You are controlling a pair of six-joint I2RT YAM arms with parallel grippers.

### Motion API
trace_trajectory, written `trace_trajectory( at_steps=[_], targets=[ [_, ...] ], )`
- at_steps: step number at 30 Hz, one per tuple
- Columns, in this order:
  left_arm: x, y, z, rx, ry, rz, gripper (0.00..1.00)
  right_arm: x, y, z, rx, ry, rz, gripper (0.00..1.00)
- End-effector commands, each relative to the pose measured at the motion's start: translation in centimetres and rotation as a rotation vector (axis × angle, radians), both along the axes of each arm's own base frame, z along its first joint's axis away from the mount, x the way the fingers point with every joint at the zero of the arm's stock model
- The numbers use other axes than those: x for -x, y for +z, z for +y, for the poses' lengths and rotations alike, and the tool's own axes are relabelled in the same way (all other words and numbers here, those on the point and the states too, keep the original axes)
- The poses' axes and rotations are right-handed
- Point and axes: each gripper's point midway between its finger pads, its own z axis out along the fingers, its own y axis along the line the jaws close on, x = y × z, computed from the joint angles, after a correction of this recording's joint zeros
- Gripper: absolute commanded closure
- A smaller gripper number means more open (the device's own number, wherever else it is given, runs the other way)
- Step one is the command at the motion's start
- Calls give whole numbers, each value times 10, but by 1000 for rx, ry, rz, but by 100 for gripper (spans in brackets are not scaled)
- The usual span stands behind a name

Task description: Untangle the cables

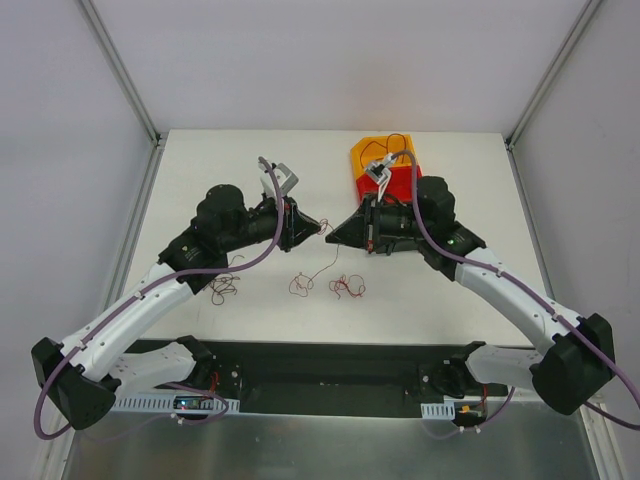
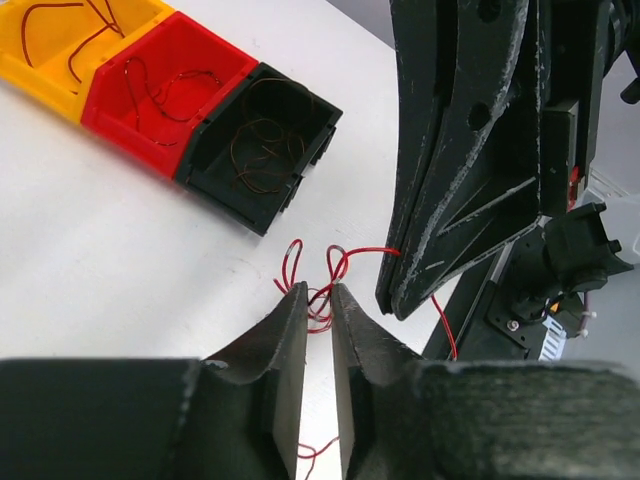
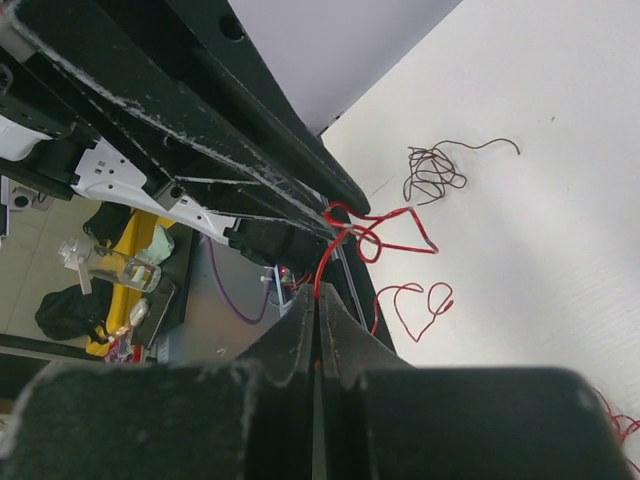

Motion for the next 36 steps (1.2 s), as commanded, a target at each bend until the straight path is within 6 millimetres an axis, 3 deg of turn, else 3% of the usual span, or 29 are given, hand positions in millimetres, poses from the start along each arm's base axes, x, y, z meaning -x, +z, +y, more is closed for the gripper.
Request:
trace_trajectory(
  at_steps=[1, 4, 9, 13, 17, 22, 26, 28, 29, 31, 32, 33, 36],
  targets=[
    [-5, 25, 3, 34, 21, -86, 89, 18, 36, 5, -88, 69, -95, 100],
    [-5, 27, 11, 33, 54, -115, 100, 24, 35, 5, -89, 88, -98, 100],
    [-10, 39, 21, 66, 116, -178, 100, 32, 32, -1, -89, 85, -98, 100],
    [-19, 36, 30, 63, 198, -168, 100, 39, 34, -6, -91, 71, -101, 100],
    [-49, 16, 68, -19, 486, -93, 100, 37, 46, -17, -93, -15, -136, 100],
    [-63, 0, 112, -97, 752, -33, 100, 1, 71, -42, -87, -326, -188, 100],
    [-57, 13, 116, -34, 752, -71, 100, -27, 104, -53, -109, -471, -204, 100],
    [-54, 20, 108, -31, 692, -88, 100, -41, 120, -56, -123, -497, -215, 100],
    [-50, 26, 102, -32, 647, -99, 94, -49, 125, -57, -123, -511, -214, 100],
    [-40, 35, 91, -15, 558, -113, 53, -68, 140, -60, -131, -531, -228, 100],
    [-37, 36, 90, -14, 536, -126, 43, -81, 143, -63, -124, -551, -226, 100],
    [-36, 38, 91, -14, 534, -145, 36, -95, 151, -64, -124, -569, -232, 99],
    [-43, 39, 105, -53, 600, -197, 30, -137, 161, -79, -102, -646, -251, 100]
  ],
)
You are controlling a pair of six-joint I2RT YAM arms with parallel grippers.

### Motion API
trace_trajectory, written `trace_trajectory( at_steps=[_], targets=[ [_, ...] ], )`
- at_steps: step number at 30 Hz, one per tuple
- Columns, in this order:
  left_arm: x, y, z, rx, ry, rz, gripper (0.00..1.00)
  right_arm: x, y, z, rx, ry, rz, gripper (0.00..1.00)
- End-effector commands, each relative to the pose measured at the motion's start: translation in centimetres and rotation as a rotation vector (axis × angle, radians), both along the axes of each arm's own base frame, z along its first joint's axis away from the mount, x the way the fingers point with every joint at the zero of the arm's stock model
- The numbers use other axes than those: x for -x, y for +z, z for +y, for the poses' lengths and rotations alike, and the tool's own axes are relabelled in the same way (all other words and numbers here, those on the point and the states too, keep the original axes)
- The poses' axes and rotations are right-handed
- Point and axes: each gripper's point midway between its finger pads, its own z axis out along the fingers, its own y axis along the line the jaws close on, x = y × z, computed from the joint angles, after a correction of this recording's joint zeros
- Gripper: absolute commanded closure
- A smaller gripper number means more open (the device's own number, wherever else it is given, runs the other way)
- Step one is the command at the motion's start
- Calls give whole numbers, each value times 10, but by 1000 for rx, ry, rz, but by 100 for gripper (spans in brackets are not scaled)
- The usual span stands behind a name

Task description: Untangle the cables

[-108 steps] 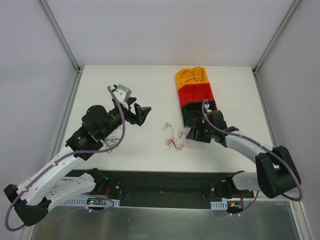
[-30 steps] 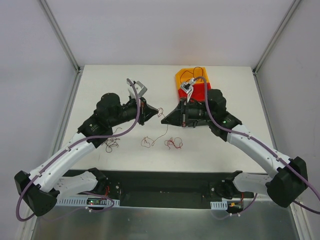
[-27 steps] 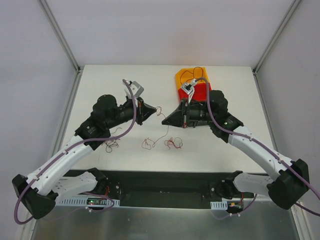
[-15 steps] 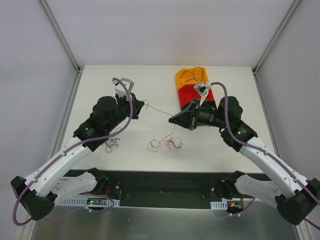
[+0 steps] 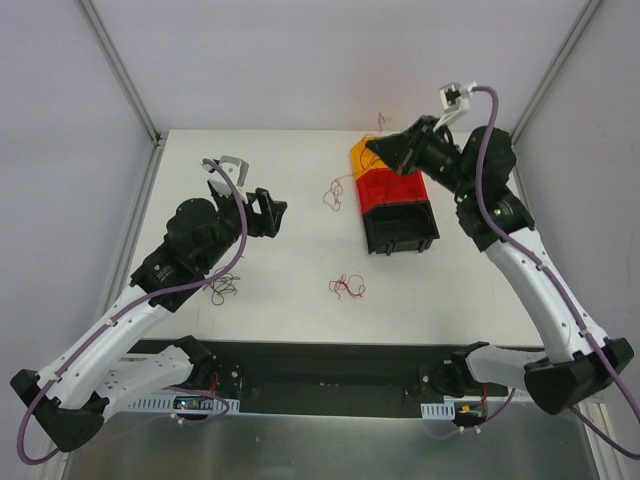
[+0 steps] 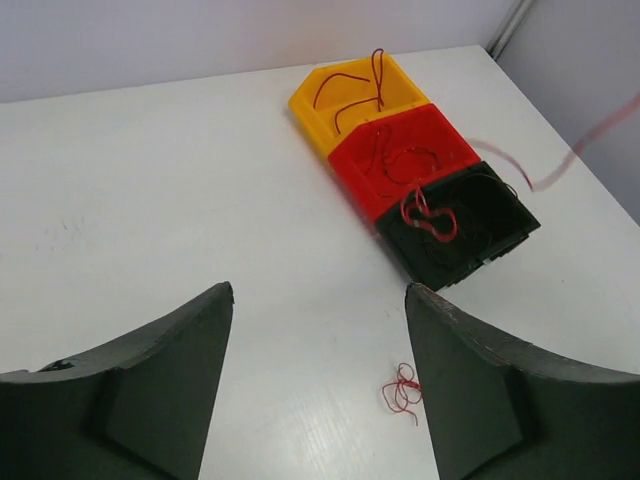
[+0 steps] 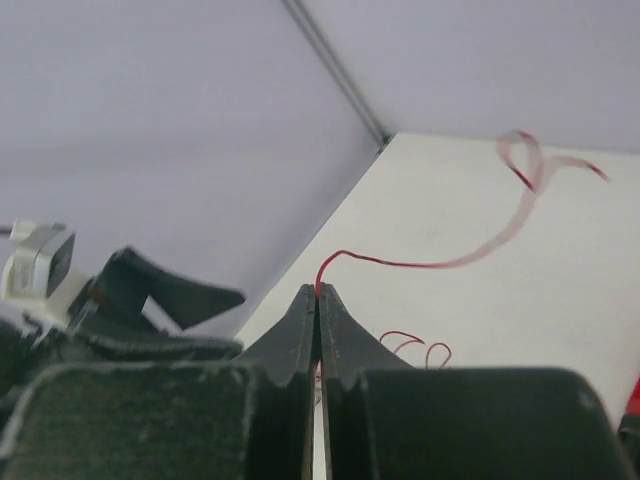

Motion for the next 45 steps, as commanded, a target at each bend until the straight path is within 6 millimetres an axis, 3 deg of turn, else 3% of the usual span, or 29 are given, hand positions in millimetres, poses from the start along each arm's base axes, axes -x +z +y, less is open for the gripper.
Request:
trace_trajectory(
  at_steps=[1, 10, 15, 17, 26, 32, 41, 45],
  targets=[
    [-3, 16, 18, -59, 54, -87, 29, -58, 30, -24, 4, -124, -59, 100],
    [0, 17, 9, -40, 9, -78, 23, -179, 15, -71, 103, -421, -91, 100],
    [6, 20, -1, -7, -49, -68, 23, -233, -16, -94, 201, -553, -80, 100],
    [6, 21, -1, -7, -49, -70, 23, -251, -39, -107, 232, -631, -21, 100],
    [4, 17, -1, -17, -43, -61, 22, -284, -147, -142, 349, -862, 226, 100],
    [5, 18, -4, -7, -58, -58, 22, -295, -204, -120, 295, -806, 385, 100],
    [4, 16, -5, -11, -58, -51, 22, -312, -239, -84, 143, -679, 526, 100],
    [6, 17, -5, -7, -60, -53, 23, -311, -244, -61, 54, -589, 582, 99]
  ],
)
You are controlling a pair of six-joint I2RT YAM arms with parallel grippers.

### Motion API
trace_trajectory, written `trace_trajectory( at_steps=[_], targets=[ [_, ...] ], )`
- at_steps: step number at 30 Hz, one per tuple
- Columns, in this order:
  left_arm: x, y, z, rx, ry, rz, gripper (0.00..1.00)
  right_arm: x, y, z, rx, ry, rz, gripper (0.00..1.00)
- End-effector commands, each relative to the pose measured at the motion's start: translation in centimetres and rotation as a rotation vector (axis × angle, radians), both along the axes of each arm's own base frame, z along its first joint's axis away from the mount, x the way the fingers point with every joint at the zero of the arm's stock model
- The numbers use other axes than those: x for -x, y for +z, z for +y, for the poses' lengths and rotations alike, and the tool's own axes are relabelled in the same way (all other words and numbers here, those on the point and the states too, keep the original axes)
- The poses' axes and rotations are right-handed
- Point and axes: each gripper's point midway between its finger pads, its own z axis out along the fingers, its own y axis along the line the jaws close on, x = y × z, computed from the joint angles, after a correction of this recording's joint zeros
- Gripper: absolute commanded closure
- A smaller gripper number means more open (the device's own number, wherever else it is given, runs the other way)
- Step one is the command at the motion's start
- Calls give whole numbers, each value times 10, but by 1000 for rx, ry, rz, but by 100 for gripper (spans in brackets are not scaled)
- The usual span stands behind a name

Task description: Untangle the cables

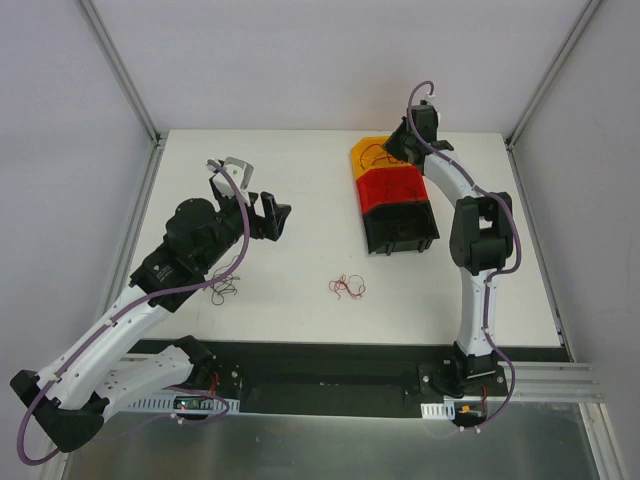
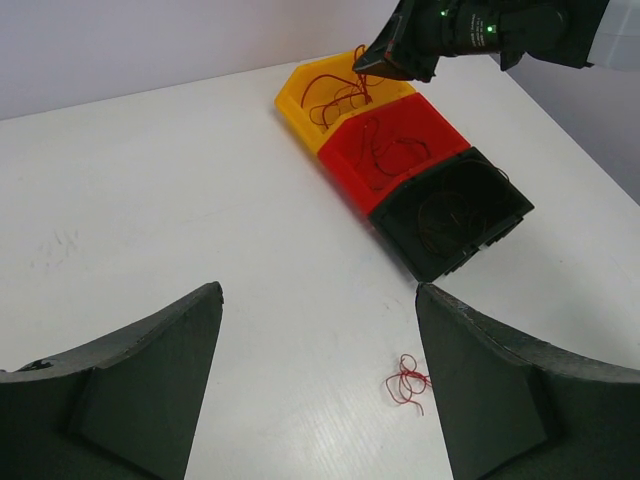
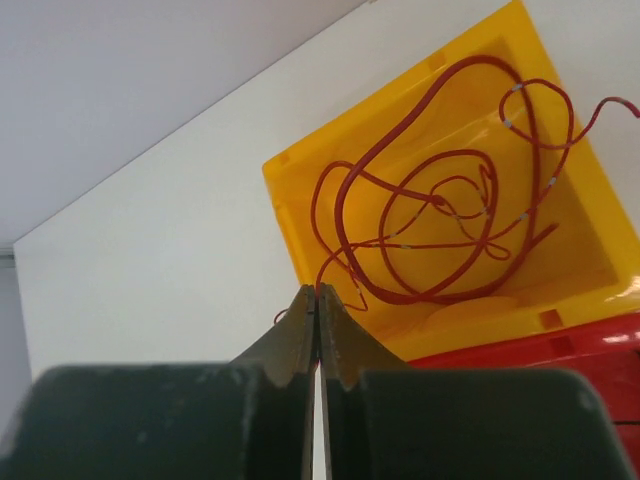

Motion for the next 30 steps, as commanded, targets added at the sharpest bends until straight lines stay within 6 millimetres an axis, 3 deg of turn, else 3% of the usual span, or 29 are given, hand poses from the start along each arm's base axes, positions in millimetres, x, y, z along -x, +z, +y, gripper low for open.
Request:
trace_trajectory(
  at_steps=[1, 6, 9, 16, 22, 30],
  targets=[
    [1, 16, -1, 38, -4, -21, 22, -6, 35, 38, -166, 66, -53, 100],
    [1, 15, -1, 35, -7, -18, 22, 3, 40, 48, -103, 54, -79, 99],
    [0, 15, -1, 35, -4, -18, 22, 3, 34, 39, -139, 7, -55, 100],
    [1, 15, -2, 37, -9, -15, 23, -12, 14, -30, -48, -161, -47, 100],
    [0, 13, -4, 38, -14, -7, 23, -21, -1, -58, 105, -129, -44, 100],
    [1, 12, -7, 40, -27, 0, 23, -24, -37, -34, 312, 29, -16, 99]
  ],
)
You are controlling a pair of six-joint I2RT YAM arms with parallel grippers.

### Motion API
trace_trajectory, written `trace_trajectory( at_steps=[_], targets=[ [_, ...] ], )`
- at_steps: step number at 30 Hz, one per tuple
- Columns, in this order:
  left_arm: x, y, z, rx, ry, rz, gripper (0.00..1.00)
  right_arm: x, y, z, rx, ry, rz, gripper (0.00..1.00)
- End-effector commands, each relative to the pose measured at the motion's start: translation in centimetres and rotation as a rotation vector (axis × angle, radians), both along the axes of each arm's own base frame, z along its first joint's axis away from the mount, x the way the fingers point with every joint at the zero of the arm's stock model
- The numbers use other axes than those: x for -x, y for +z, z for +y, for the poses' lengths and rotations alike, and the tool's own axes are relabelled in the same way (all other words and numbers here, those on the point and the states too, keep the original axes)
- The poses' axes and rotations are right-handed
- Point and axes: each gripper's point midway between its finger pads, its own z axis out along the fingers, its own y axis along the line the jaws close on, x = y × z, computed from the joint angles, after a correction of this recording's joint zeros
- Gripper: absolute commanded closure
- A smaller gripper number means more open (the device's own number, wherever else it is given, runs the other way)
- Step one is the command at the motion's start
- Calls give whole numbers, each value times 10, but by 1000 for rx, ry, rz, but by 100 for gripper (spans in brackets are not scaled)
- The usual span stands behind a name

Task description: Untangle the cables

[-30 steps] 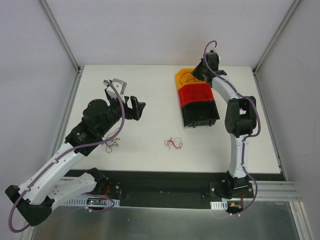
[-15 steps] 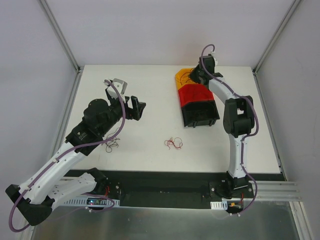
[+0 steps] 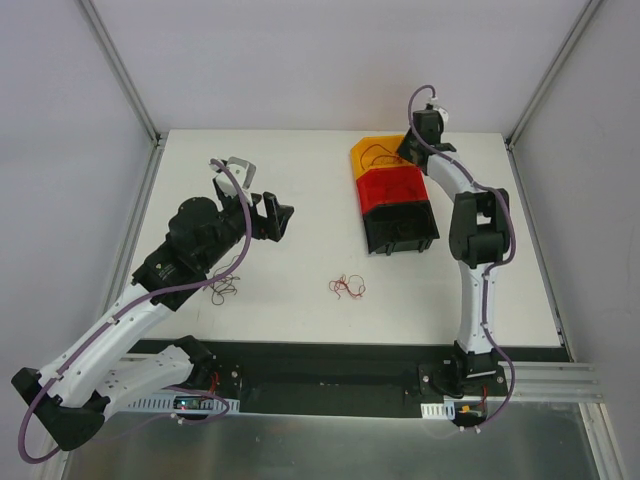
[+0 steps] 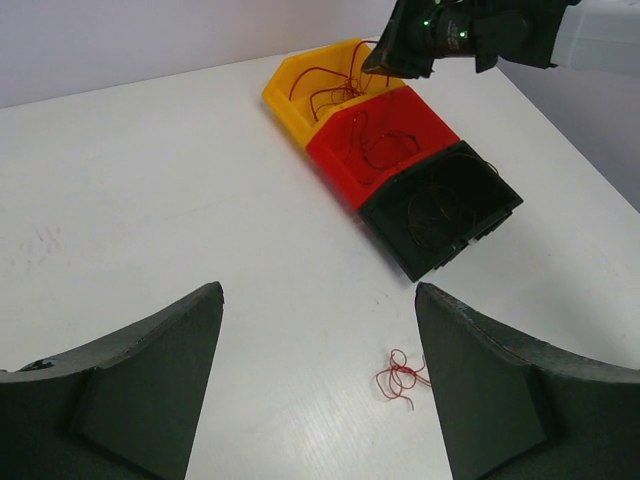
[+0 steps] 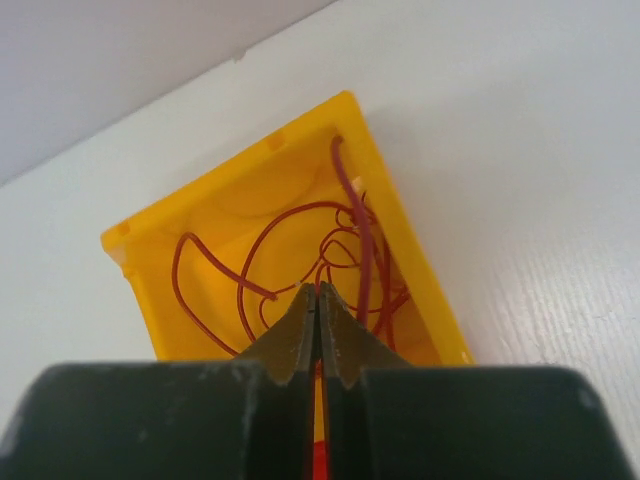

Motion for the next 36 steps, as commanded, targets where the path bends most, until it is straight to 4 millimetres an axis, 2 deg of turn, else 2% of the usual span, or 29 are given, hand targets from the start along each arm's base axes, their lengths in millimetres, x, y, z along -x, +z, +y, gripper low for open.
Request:
trace_trajectory(
  at_steps=[1, 4, 5, 7, 11, 14, 18, 20, 21, 22, 23, 28, 30, 32, 36],
  targets=[
    [-1, 15, -1, 30, -4, -17, 23, -4, -1, 26, 161, 122, -16, 100],
    [-1, 14, -1, 27, -4, -15, 23, -7, 2, 33, 201, 156, -16, 99],
    [-1, 13, -2, 25, -7, -13, 23, -8, -3, 31, 212, 158, 1, 96],
    [-1, 13, -2, 25, -7, -13, 24, -9, 5, 31, 231, 170, -4, 86],
    [-2, 13, -3, 22, -8, -13, 23, 0, 33, 33, 350, 215, -14, 66],
    [-2, 11, -4, 21, -10, -4, 23, 23, 62, 34, 417, 247, 28, 59],
    [-4, 6, -8, 15, -18, 10, 23, 75, 83, 28, 459, 262, 103, 36],
    [-5, 3, -9, 11, -20, 18, 24, 106, 82, 24, 472, 283, 122, 29],
    [-6, 2, -8, 9, -17, 21, 24, 122, 87, 26, 468, 297, 107, 26],
    [-6, 1, -9, 8, -15, 22, 24, 140, 80, 30, 450, 328, 113, 25],
    [-7, -1, -9, 3, -15, 26, 24, 157, 84, 35, 429, 355, 93, 25],
    [-8, -6, -13, 0, -23, 44, 23, 265, 44, 77, 316, 626, 104, 23],
    [-8, -9, -17, 0, -38, 58, 23, 306, 27, 99, 214, 760, 112, 23],
    [-10, -16, -26, -11, -73, 81, 21, 340, 9, 111, 106, 819, 135, 23],
    [-7, -35, -56, -66, -217, 189, 23, 378, -10, 136, -13, 902, 91, 30]
  ],
)
